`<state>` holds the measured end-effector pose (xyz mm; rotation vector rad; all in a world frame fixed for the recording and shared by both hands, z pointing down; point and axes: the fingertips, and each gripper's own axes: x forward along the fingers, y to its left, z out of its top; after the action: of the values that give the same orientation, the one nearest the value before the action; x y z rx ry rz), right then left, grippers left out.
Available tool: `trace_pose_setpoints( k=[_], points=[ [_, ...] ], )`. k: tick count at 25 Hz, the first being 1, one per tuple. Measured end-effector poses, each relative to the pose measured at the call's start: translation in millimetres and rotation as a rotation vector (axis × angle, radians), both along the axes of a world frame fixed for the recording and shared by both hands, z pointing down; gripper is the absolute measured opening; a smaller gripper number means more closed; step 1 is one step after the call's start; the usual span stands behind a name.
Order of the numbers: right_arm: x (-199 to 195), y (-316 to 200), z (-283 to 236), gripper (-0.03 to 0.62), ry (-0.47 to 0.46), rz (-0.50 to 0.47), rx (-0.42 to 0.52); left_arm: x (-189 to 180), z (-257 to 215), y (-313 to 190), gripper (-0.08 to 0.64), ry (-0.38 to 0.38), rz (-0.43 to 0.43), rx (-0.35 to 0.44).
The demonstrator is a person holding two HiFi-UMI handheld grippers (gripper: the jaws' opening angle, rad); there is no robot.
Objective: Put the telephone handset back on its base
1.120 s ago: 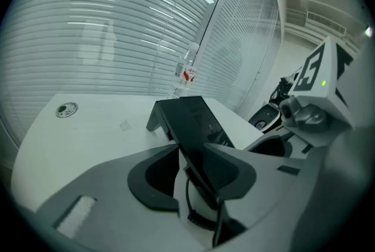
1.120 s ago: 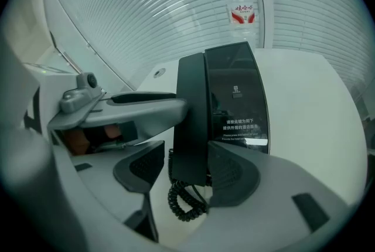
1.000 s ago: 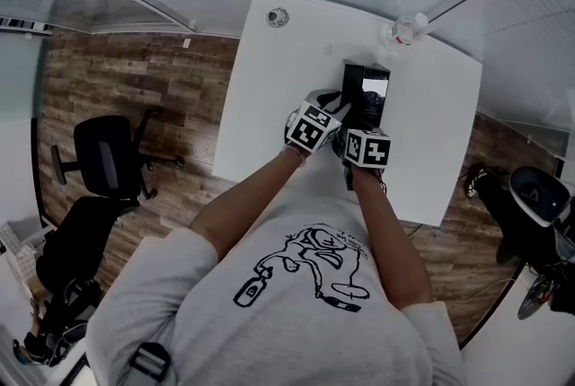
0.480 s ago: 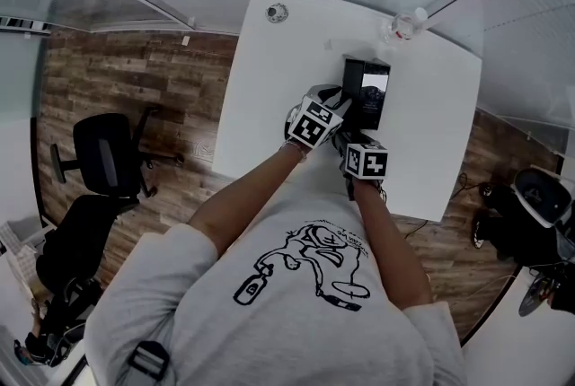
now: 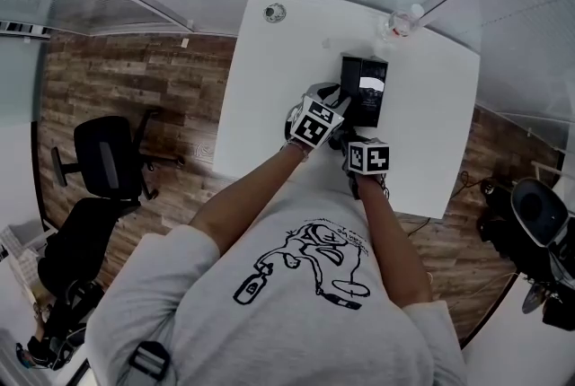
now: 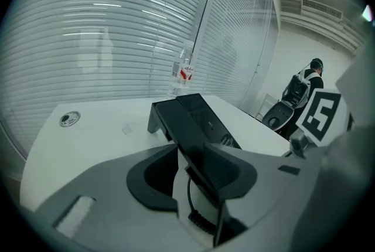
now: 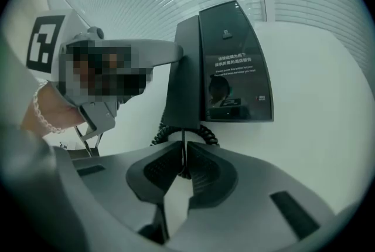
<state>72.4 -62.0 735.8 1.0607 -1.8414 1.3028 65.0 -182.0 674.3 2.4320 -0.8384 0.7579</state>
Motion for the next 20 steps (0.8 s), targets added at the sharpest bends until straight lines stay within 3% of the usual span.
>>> trace_pose_setpoints(
  k=[4, 7, 9, 10, 11, 13, 16, 20],
  points=[
    [2, 9, -3, 0.025, 0.099, -0.092, -0.019, 1, -2, 6, 0.135, -0.011, 0.016, -0.004],
    [1, 13, -4, 0.028, 0.064, -0.107, -0.061, 1, -1, 7, 0.138, -0.017, 0.019, -0.003],
    [0, 9, -7, 0.086, 0.021, -0.091, -0.056, 1, 0, 4, 0.138, -0.016, 0.010, 0.001],
    [0, 6, -8, 0.158, 0.007, -0.083, -0.036, 1, 0, 2, 0.138, -0.014, 0.006, 0.007],
    [0, 2, -10, 0.173, -0.003, -0.075, -0.011, 0, 1, 0, 0.136, -0.013, 0.002, 0.013],
    [0, -4, -12, 0.166, -0.009, -0.060, 0.037, -1, 0, -4, 0.133, -0.008, -0.003, 0.021],
    [3, -11, -15, 0.072, 0.022, -0.047, 0.087, -2, -5, -5, 0.128, -0.001, -0.011, 0.031],
    [5, -16, -19, 0.063, 0.028, -0.025, 0.120, -2, -6, -8, 0.118, -0.004, -0.016, 0.042]
  ],
)
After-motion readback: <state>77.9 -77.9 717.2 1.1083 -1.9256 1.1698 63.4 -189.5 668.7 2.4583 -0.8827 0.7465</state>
